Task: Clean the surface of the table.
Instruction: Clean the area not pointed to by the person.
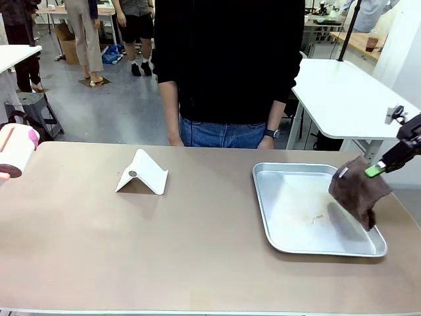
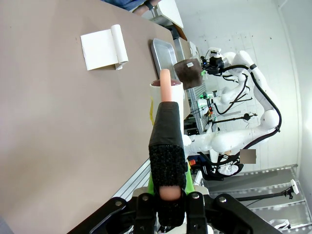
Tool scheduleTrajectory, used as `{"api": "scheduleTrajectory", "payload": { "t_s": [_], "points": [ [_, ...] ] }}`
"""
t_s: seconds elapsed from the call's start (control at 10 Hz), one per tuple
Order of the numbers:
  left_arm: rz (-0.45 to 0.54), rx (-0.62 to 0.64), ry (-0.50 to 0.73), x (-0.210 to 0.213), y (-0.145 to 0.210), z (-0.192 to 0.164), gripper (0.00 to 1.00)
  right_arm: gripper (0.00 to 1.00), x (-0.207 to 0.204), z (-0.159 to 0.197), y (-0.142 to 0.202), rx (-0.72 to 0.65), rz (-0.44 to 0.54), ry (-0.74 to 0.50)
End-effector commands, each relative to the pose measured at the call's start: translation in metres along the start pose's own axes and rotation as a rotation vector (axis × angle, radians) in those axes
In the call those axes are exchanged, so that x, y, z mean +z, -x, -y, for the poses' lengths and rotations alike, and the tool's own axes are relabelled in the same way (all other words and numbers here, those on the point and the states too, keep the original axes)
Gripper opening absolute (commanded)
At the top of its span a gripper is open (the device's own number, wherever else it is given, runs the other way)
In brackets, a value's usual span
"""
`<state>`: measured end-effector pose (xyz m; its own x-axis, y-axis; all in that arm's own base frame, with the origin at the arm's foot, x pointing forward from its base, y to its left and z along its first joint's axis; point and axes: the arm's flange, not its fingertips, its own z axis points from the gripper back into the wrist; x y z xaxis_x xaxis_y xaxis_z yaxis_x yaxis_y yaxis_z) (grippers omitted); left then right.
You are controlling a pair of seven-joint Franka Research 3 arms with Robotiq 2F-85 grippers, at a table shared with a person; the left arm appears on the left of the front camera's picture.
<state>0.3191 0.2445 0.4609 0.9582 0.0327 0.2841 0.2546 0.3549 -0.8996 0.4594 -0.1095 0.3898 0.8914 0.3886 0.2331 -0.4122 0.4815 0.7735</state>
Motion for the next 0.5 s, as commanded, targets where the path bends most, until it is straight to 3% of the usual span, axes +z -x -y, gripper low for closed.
{"api": "scheduleTrajectory", "payload": {
  "t_s": [0.0,0.4],
  "points": [
    [0.006,0.003,-0.004,-0.002,0.001,0.004,0.22,0.04,-0.03,0.003,-0.003,-0.006,0.009,0.046],
    [0.006,0.003,-0.004,-0.002,0.001,0.004,0.22,0.04,-0.081,0.027,-0.02,-0.067,-0.042,0.192]
  ]
}}
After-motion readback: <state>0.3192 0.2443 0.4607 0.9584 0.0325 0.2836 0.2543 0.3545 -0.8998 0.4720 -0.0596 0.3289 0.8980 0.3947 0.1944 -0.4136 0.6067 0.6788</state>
